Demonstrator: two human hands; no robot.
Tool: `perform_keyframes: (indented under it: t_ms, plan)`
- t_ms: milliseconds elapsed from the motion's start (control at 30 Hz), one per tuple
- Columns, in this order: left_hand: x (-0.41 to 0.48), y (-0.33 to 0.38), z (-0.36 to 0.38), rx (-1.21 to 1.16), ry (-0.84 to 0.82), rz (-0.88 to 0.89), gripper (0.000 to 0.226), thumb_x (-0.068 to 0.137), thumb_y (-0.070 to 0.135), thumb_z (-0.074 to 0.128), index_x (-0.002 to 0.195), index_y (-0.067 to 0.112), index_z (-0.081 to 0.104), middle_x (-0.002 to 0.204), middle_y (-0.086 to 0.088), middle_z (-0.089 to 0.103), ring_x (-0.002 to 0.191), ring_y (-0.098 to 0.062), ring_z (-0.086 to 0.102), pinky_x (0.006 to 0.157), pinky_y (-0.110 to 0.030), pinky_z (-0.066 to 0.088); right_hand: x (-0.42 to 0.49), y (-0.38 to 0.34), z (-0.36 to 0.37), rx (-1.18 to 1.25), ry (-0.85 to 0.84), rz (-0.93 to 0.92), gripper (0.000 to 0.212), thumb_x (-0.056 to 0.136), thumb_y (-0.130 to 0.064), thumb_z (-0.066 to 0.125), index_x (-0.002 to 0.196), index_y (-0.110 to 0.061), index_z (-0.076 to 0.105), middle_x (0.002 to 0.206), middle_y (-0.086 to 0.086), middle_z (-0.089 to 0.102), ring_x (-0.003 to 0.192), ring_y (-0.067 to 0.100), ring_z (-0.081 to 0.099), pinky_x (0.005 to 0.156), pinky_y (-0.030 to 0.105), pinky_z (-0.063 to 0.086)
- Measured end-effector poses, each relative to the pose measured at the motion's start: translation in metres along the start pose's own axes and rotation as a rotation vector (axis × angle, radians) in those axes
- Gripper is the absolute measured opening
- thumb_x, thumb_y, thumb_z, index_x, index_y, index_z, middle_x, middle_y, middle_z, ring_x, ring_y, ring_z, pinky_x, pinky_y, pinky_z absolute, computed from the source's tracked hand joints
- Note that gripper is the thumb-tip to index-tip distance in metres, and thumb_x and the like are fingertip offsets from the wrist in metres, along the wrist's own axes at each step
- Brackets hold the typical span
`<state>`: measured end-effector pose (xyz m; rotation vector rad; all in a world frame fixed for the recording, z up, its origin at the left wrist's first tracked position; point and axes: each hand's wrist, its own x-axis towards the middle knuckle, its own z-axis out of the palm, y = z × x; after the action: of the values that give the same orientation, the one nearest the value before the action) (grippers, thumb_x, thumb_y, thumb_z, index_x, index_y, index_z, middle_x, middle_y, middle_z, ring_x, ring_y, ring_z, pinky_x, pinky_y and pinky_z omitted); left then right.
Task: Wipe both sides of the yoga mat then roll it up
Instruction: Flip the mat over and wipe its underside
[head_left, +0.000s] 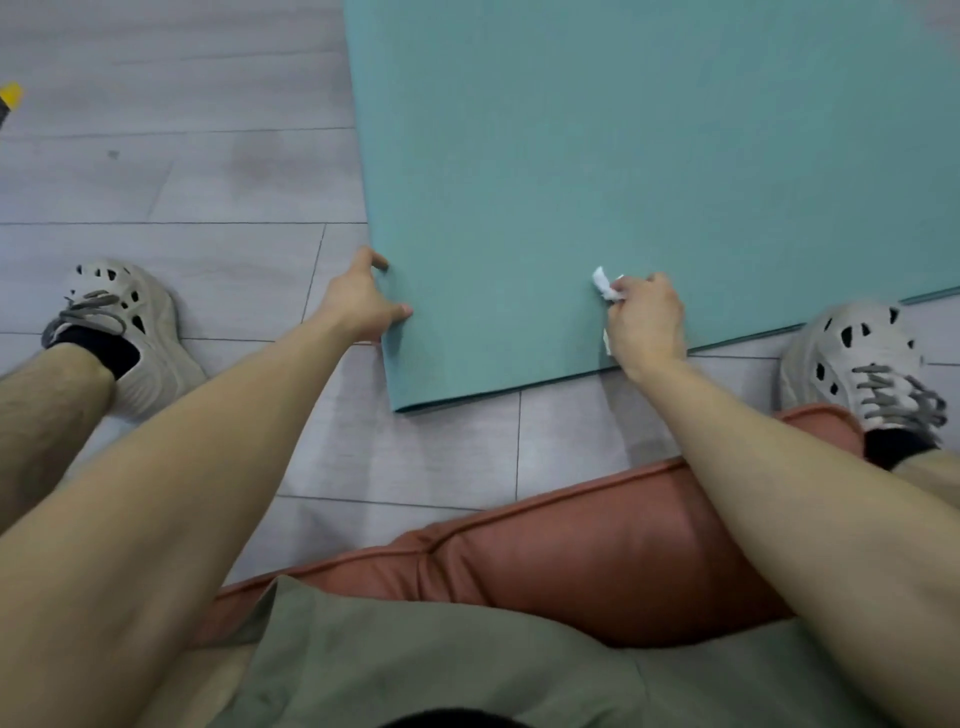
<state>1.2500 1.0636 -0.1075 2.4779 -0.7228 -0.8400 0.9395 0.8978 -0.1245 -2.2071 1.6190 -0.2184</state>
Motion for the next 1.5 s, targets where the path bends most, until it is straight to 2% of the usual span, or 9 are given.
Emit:
perform_keyframes:
  t_ms: [67,300,567,767,900,1033,1167,1400,1500]
  plan:
    - [-0.001,0.006,0.000,0.045,0.019,-0.001,0.064,0.078,0.027,0.089,0.121,0.031,0.042,0.116,-0.015,0.064,0.093,-0.033,0.071,0.066,-0.049,0.066,-0.016,-0.020,0.010,-0.015,-0.010,-0.024,0.033,0.099,0.000,0.045,0.124,-0.006,0.067,0.122,0.018,0.052,0.103,0.041,0.063,0.087,0.043,0.050]
    - [-0.006,0.024,-0.009,0.250,-0.047,-0.034,0.058,0.085,0.023,0.081,0.128,0.025,0.042,0.118,-0.014,0.060,0.097,-0.036,0.068,0.063,-0.051,0.066,-0.091,-0.106,0.041,0.066,-0.441,-0.741,0.035,0.103,-0.018,0.051,0.134,-0.028,0.063,0.117,0.008,0.047,0.105,0.036,0.059,0.087,0.041,0.050]
    - [0.079,0.071,-0.052,0.606,-0.275,-0.013,0.038,0.087,0.038,0.086,0.102,0.005,0.072,0.114,-0.014,0.069,0.103,-0.031,0.069,0.078,-0.050,0.066,0.074,-0.018,-0.013,-0.076,-0.112,-0.404,0.026,0.103,-0.014,0.051,0.120,-0.015,0.070,0.117,0.017,0.053,0.111,0.041,0.058,0.088,0.040,0.046]
    - [0.154,0.117,-0.069,0.991,-0.792,-0.183,0.049,0.079,0.064,0.081,0.091,0.016,0.086,0.100,0.001,0.082,0.112,-0.017,0.071,0.101,-0.042,0.058,0.148,-0.068,0.026,0.065,-0.091,-0.502,0.037,0.097,-0.009,0.052,0.125,-0.023,0.072,0.117,0.008,0.060,0.108,0.036,0.060,0.085,0.037,0.048]
    - [0.162,0.121,-0.081,1.068,-0.867,-0.105,0.046,0.090,0.064,0.069,0.092,0.020,0.086,0.100,0.006,0.081,0.107,-0.012,0.070,0.104,-0.037,0.054,0.124,-0.113,0.042,0.151,-0.165,-0.742,0.024,0.103,-0.025,0.055,0.114,-0.019,0.075,0.106,0.009,0.060,0.095,0.033,0.062,0.085,0.042,0.054]
    - [0.126,0.140,-0.110,1.259,-0.721,0.278,0.038,0.099,0.056,0.064,0.124,0.029,0.072,0.125,0.006,0.071,0.112,-0.019,0.063,0.096,-0.029,0.047,0.055,-0.112,0.047,0.262,-0.410,-1.069,0.026,0.106,-0.025,0.053,0.119,-0.018,0.074,0.107,0.008,0.058,0.093,0.029,0.059,0.082,0.040,0.053]
    - [0.100,0.141,-0.134,1.127,-0.771,0.314,0.048,0.097,0.058,0.064,0.140,0.036,0.056,0.139,0.012,0.062,0.121,-0.013,0.062,0.105,-0.034,0.048,0.087,-0.121,0.055,0.200,-0.465,-1.182,0.035,0.094,-0.008,0.054,0.119,-0.020,0.076,0.110,0.009,0.063,0.100,0.031,0.062,0.081,0.041,0.058]
    - [0.129,0.086,-0.092,0.330,-0.053,0.184,0.074,0.085,0.039,0.084,0.147,0.026,0.045,0.130,-0.003,0.060,0.100,-0.021,0.070,0.094,-0.039,0.053,0.243,-0.174,0.060,0.131,-0.053,-0.529,0.028,0.099,-0.018,0.055,0.114,-0.019,0.079,0.105,0.016,0.061,0.094,0.040,0.065,0.084,0.043,0.054]
    - [0.141,0.060,-0.078,0.130,-0.026,0.113,0.068,0.091,0.038,0.077,0.148,0.029,0.042,0.132,-0.004,0.055,0.094,-0.017,0.069,0.090,-0.046,0.060,0.181,-0.183,0.064,0.220,-0.101,-0.606,0.028,0.097,-0.010,0.060,0.117,-0.017,0.078,0.102,0.015,0.060,0.087,0.036,0.063,0.082,0.041,0.055]
